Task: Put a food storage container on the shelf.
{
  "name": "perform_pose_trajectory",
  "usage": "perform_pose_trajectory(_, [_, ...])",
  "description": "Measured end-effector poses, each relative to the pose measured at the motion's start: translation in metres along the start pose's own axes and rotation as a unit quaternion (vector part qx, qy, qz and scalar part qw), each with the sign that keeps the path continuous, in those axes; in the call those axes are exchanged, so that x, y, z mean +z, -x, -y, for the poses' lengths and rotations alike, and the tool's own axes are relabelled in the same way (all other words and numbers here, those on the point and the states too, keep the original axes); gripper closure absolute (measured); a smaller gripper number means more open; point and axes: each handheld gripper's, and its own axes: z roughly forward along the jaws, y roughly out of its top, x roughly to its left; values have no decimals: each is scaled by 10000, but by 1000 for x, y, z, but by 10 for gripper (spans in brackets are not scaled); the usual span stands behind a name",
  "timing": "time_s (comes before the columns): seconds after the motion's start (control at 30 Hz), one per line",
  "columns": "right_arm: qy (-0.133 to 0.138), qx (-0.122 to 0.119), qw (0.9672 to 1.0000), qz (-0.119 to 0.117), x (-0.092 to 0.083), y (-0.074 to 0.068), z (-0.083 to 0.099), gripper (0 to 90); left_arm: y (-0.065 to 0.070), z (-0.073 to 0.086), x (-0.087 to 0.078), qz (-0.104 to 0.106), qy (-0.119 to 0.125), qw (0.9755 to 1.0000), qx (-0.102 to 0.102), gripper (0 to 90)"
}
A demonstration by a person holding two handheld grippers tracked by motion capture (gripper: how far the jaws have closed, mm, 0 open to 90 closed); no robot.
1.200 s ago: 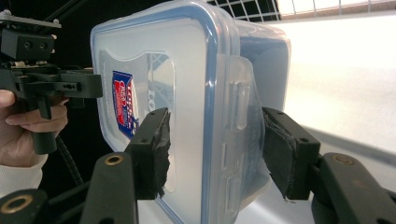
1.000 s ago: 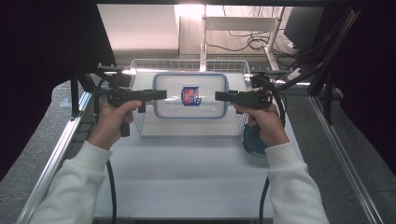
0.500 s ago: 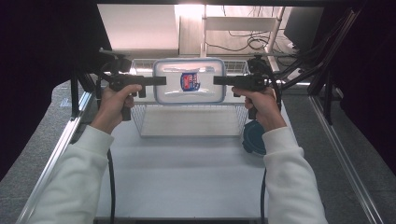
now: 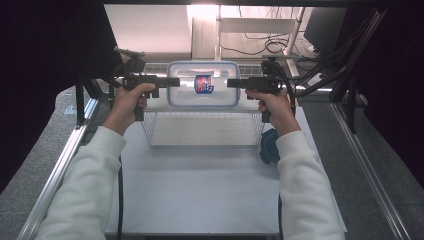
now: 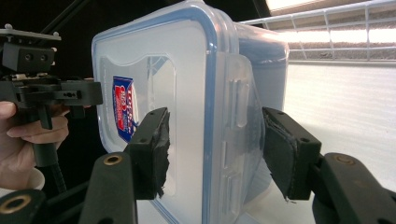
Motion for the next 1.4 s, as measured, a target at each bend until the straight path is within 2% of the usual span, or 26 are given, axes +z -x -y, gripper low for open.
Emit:
perform_pose_trajectory(0.07, [5,91,10000,-21,3,3,-2,435,-4,-3,2,21,-2,10000,-89,455])
perform_pose_trajectory(0.1, [-17,221,9998,-13,5,5,-4,432,-7,-5,4,40,-17,9998,-177,455])
perform_pose_trajectory(0.17, [-24,260,9997,-14,6,6,-5,429,-10,-7,5,45,-28,9997,-238,454])
perform_pose_trajectory(0.23, [-98,503,9987,39,11,10,-10,417,-13,-9,8,71,-14,9992,-386,454])
perform_pose_trajectory(0.43, [-230,787,9965,168,17,12,-18,397,-22,-12,13,146,19,9976,-682,453])
perform_pose_trajectory(0.6, [-245,1131,9930,250,23,16,-21,387,-28,-14,18,136,55,9953,-958,442])
perform_pose_trajectory(0.63, [-219,1249,9915,304,26,18,-22,383,-29,-14,19,141,59,9947,-1019,439])
perform_pose_trajectory(0.7, [-187,1295,9909,326,27,19,-22,381,-32,-15,21,168,51,9939,-1091,436])
perform_pose_trajectory(0.87, [-181,1601,9860,424,33,22,-22,362,-39,-15,27,171,55,9918,-1266,418])
perform_pose_trajectory(0.93, [-158,1634,9854,443,35,24,-21,358,-40,-15,28,146,76,9917,-1276,411])
perform_pose_trajectory(0.97, [-189,1749,9835,429,35,24,-21,357,-40,-15,28,168,86,9918,-1267,409])
perform_pose_trajectory(1.1, [-112,1694,9843,477,36,24,-21,349,-41,-14,29,185,125,9927,-1186,396])
perform_pose_trajectory(1.13, [-84,1723,9837,503,36,23,-20,330,-39,-14,30,127,130,9934,-1131,380])
perform_pose_trajectory(1.17, [37,1790,9815,681,36,18,-20,201,-38,-13,30,46,140,9939,-1091,289])
perform_pose_trajectory(1.2, [37,1790,9815,681,36,18,-20,201,-36,-13,30,-76,171,9943,-1046,289])
perform_pose_trajectory(1.23, [148,1828,9804,727,36,15,-20,178,-34,-12,29,-233,181,9946,-992,239])
perform_pose_trajectory(1.3, [358,1785,9798,827,32,8,-20,132,-29,-11,23,-393,302,9946,-912,189])
perform_pose_trajectory(1.33, [450,1685,9810,854,30,4,-20,110,-26,-11,19,-415,398,9950,-818,184])
perform_pose_trajectory(1.37, [593,1462,9825,989,25,-7,-19,77,-22,-10,14,-422,470,9955,-704,171])
perform_pose_trajectory(1.4, [593,1462,9825,989,25,-7,-19,77,-18,-9,10,-426,530,9959,-590,171])
